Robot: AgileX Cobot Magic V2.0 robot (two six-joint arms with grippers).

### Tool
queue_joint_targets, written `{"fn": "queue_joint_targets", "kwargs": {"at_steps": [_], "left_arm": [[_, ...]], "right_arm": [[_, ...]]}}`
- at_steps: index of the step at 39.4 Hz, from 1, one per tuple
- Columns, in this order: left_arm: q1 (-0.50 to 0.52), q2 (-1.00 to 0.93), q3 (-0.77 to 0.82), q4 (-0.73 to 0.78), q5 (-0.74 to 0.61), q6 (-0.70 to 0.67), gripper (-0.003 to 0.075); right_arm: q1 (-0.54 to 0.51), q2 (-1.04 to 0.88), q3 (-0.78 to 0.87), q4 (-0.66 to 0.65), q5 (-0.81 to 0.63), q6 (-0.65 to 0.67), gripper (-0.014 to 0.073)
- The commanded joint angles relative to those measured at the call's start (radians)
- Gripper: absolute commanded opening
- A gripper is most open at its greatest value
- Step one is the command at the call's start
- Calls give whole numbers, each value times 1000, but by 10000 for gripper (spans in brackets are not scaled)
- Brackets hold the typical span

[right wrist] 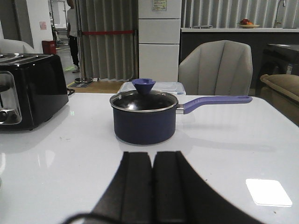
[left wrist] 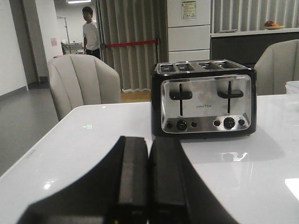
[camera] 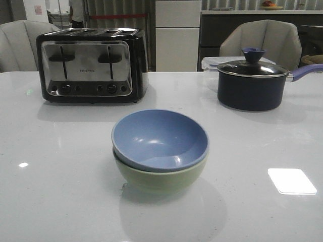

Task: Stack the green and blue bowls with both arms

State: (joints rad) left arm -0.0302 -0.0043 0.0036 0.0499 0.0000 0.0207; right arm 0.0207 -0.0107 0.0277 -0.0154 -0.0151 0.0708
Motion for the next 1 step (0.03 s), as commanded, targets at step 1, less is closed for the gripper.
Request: {"fn": "queue_joint_targets", "kwargs": {"at_steps": [1], "left_arm": [[-7, -19, 4, -2, -84, -2, 93]], "right_arm": [[-6, -19, -3, -10, -100, -6, 55]]}}
